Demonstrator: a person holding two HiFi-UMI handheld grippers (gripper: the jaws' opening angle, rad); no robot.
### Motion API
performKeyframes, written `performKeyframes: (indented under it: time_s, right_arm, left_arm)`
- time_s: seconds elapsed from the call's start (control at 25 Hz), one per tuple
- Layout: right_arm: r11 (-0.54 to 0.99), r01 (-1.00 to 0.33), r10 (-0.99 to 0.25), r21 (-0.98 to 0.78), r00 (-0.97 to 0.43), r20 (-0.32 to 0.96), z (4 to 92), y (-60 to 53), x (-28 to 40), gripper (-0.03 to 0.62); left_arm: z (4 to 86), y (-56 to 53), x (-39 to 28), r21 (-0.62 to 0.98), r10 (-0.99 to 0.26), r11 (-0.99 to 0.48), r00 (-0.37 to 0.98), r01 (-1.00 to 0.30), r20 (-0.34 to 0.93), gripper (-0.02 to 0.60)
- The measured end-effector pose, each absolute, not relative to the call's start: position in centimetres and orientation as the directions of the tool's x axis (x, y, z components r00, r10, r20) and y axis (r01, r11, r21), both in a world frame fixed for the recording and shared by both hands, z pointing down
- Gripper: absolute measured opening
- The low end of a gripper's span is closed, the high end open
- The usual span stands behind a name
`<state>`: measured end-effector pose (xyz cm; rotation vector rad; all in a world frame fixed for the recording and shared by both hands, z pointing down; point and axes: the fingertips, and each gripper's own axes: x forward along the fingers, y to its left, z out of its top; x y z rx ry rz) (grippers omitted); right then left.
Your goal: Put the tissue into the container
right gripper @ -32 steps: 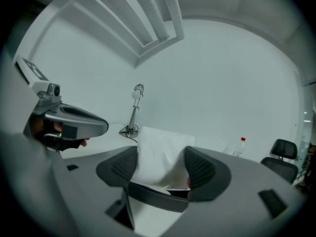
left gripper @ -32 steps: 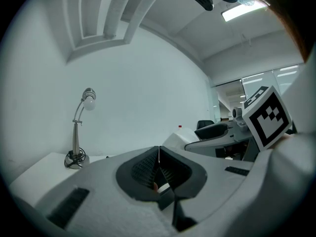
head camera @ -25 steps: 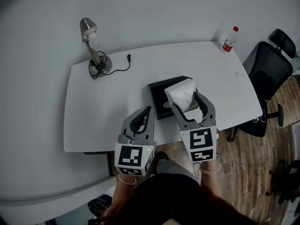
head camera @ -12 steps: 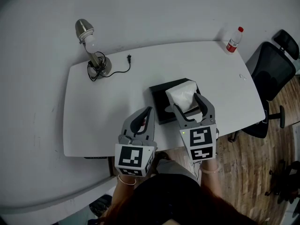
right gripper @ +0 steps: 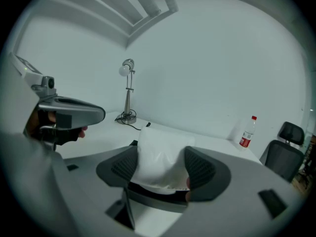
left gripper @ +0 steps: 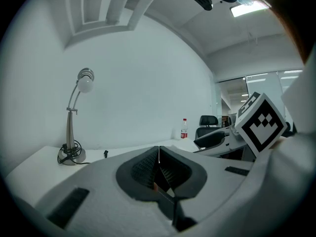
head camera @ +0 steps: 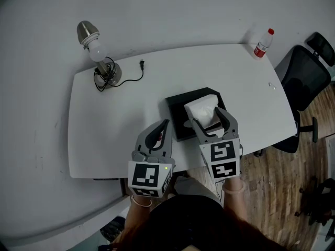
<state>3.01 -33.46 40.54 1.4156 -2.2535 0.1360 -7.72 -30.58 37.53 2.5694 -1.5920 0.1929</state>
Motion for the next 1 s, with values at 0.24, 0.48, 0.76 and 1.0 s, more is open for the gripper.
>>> performKeyframes:
  time_s: [0.24, 0.48, 0.76, 1.0]
  right_arm:
    - [0.467, -0.874, -0.800, 0.135, -0.353, 0.485, 41.9, -33.8, 3.0, 0.316]
    - [0.475, -0.871, -0.777, 0.121, -0.351, 0.522, 43.2, -34.1, 2.9, 0.316]
    - [0.485, -0.868, -0.748, 0.111, -0.346, 0.566, 44.6, -34.5, 2.8, 0.316]
    - [0.498, -0.860, -0.724, 0.114, -0.339, 0.600, 45.6, -34.9, 2.8, 0.316]
  left_arm:
    - [38.2, -31.1, -7.6, 0.038, -0.878, -0.444, 0.444, -0.895, 0.178, 0.028]
    - [38.7, -31.6, -7.7, 0.047, -0.877, -0.440, 0.441, -0.897, 0.190, 0.028]
    - [39.5, -32.1, -7.8, 0.060, -0.875, -0.436, 0.439, -0.898, 0.204, 0.028]
    - [40.0, -32.6, -7.8, 0.067, -0.875, -0.431, 0.435, -0.900, 0.213, 0.028]
